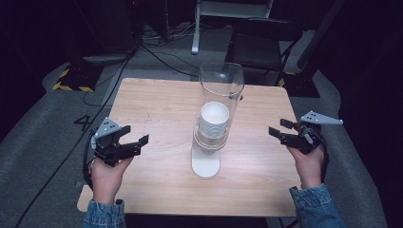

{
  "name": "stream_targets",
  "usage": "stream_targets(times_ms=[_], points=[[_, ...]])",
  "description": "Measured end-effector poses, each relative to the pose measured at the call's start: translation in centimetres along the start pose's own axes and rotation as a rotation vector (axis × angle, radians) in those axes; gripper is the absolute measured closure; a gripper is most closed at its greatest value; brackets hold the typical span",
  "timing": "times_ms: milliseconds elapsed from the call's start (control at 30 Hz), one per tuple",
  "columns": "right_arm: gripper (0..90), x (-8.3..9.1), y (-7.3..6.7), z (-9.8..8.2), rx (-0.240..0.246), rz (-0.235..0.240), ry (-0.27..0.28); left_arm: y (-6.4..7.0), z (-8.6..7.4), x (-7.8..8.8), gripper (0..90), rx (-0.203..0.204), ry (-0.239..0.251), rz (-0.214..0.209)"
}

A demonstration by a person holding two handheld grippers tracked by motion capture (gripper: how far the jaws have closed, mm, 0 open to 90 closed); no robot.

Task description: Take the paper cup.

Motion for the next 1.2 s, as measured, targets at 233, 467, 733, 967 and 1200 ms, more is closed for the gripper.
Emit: stream_targets(times_ms=[233,467,733,967,1200], points=[[30.1,-0.5,-0.2,0.0,0.014,0.004,-0.012,-0.1,-0.1,0.2,24.0,0.008,0.003,-0.002],[26.0,-0.6,-0.7,0.1,0.023,0.005,-0.006,0.0,-0.1,0.1,23.9,0.001,-0.003,-0.006],[22.9,-2.1,-3.6,0.4,0.076,0.101,-0.035,0.2,0.0,0.0,23.3,-0.005,-0.009,-0.007],[19.6,-4.3,-6.9,0.2,0.142,0.22,-0.081,0.4,-0.2,0.2,22.8,-0.015,-0.013,-0.004],[16.7,-6.1,-9.1,-0.2,0.157,0.322,-0.117,0.3,-0.6,0.7,22.6,-0.004,-0.011,-0.008]])
Point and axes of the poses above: each handheld gripper's, and its own axes: x roughly backward along the jaws, z roughly out of its top, y roughly to its right, the point moved 3 cm from there along -x, roughly forward along the jaws, and after that the axes turned 5 degrees about z, right-handed, at the moved point
